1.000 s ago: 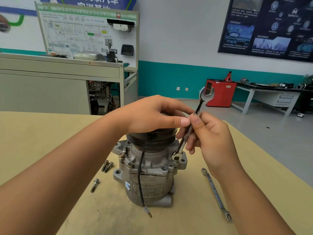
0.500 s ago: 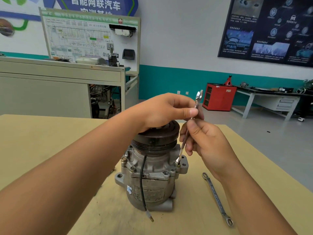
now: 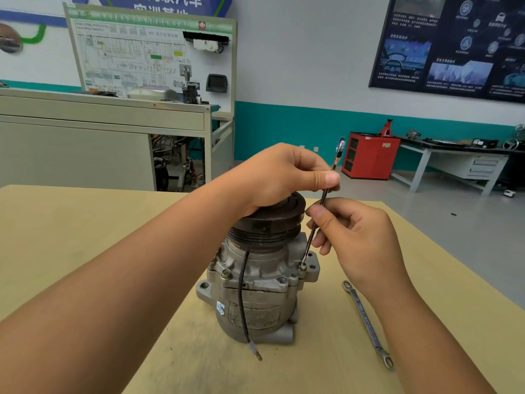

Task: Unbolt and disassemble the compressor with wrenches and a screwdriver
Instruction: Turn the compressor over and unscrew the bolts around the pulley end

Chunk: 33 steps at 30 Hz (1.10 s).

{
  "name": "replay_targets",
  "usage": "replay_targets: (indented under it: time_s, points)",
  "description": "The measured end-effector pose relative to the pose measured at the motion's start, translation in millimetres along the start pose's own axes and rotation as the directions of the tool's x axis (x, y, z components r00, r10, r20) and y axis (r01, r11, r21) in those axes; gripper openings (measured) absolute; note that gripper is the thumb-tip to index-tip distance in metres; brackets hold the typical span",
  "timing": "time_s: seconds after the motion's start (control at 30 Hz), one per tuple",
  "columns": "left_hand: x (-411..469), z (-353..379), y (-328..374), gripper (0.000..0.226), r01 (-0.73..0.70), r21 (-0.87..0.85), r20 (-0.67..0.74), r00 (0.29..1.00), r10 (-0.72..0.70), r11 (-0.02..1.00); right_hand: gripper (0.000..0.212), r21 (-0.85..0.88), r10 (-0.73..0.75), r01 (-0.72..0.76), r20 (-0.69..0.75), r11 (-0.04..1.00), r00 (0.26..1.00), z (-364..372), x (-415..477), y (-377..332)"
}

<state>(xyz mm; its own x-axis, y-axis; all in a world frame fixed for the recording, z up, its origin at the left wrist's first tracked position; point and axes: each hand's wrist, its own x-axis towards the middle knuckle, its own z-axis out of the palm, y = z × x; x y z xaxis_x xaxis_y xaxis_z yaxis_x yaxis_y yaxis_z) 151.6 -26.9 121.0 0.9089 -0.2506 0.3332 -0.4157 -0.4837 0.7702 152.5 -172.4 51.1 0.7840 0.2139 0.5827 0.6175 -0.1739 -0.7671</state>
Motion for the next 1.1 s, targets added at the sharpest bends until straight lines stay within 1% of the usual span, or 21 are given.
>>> replay_targets:
  time_s: [0.13,0.23,0.3,0.37,0.43,0.53,0.63,0.83,0.9,0.97,1.0,1.03,1.1]
  points:
    - [0.3,0.2,-1.8,0.017,0.008,0.007,-0.05,0.999,-0.008,1.0,0.01,-0.133,0.008,-0.006,0.016,0.991,1.0,0.0,-5.1,1.7]
    - [-0.2,-0.6,-3.8,0.025,0.03,-0.029,-0.085,0.996,-0.033,0.999,0.011,-0.124,0.023,-0.021,0.019,0.992,1.0,3.7,-9.7,4.4]
    - [-1.4,-2.1,-4.9,0.03,0.035,-0.047,-0.076,0.996,-0.038,0.998,0.018,-0.127,0.018,-0.016,0.019,0.992,1.0,5.2,-9.6,4.5]
    - [-1.3,-4.2,-6.1,0.032,0.045,-0.078,-0.05,0.998,-0.049,0.996,0.021,-0.114,0.025,-0.023,0.014,0.993,1.0,5.5,-7.9,5.0]
    - [-0.9,-5.9,-7.5,0.028,0.05,-0.095,-0.02,0.998,-0.052,0.994,0.02,-0.095,0.046,-0.045,0.018,0.994,0.999,5.9,-7.0,6.1]
    - [-3.1,-8.7,-7.9,0.005,0.005,-0.151,0.048,0.999,0.002,0.988,0.018,-0.062,0.069,-0.066,0.041,0.996,0.997,6.5,-6.4,8.8]
    - [-5.3,-12.7,-10.5,0.017,0.003,-0.206,0.117,0.993,0.022,0.978,0.018,-0.043,0.058,-0.056,0.039,0.997,0.998,6.4,-5.3,11.6]
    - [-5.6,-15.3,-11.6,0.015,0.053,-0.301,0.194,0.981,0.007,0.952,0.02,-0.06,-0.009,0.009,0.003,0.998,1.0,10.4,-9.1,16.0]
    - [-7.5,-15.1,-8.9,0.013,0.056,-0.27,0.172,0.985,-0.009,0.961,0.021,-0.051,-0.029,0.029,0.003,0.998,1.0,11.1,-9.5,17.1]
    - [-10.6,-14.9,-6.2,0.012,0.038,-0.194,0.122,0.992,-0.014,0.98,0.022,-0.037,-0.041,0.041,0.001,0.998,0.999,11.3,-9.4,18.2]
    - [-12.5,-14.8,-4.8,0.012,0.021,-0.119,0.08,0.997,-0.012,0.993,0.023,-0.033,-0.043,0.043,-0.002,0.999,0.999,11.6,-9.3,18.6]
    - [-14.3,-14.6,-3.3,0.014,0.002,-0.011,0.021,1.0,-0.002,1.0,0.024,-0.03,-0.045,0.045,-0.001,0.999,0.999,12.0,-9.4,18.8]
    - [-17.8,-13.1,-0.2,0.019,-0.015,0.207,-0.108,0.993,0.038,0.978,0.027,-0.012,-0.039,0.039,0.011,0.999,0.999,13.5,-10.4,18.8]
